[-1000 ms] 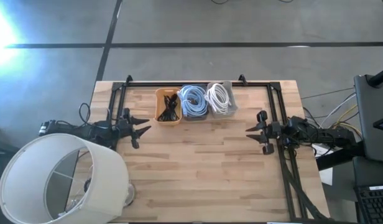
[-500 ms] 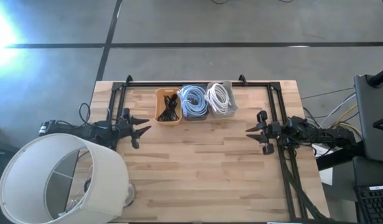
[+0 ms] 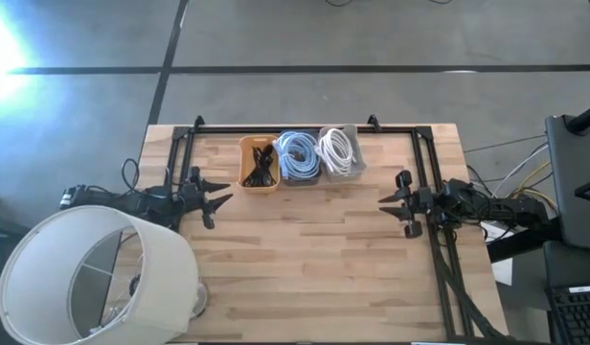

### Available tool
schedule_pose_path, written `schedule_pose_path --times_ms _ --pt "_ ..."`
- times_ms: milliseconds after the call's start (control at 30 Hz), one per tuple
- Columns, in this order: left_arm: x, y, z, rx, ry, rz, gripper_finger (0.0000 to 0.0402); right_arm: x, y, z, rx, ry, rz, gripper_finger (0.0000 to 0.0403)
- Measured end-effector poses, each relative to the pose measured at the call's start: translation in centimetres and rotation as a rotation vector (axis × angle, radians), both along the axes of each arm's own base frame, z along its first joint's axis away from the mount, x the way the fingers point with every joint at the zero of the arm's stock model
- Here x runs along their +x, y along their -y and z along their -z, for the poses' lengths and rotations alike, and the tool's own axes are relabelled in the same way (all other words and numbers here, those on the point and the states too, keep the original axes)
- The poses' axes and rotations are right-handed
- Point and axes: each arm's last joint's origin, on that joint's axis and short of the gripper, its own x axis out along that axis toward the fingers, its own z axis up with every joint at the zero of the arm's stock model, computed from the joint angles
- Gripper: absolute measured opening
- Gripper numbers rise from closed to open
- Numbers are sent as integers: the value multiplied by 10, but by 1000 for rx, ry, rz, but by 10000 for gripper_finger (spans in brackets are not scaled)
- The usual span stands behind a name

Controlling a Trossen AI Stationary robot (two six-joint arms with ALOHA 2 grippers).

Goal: Pick & Place USB Port
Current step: Return to Home Position

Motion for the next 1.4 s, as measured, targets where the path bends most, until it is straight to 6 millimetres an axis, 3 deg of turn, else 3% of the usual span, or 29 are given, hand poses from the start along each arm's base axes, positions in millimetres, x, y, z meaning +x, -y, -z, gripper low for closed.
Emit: schedule_pose_path --times_ms 700,1400 --pt "0 0 0 0 0 0 147 0 0 0 0 0 0 68" --pt "0 0 0 0 -1 0 147 0 0 0 1 1 0 91"
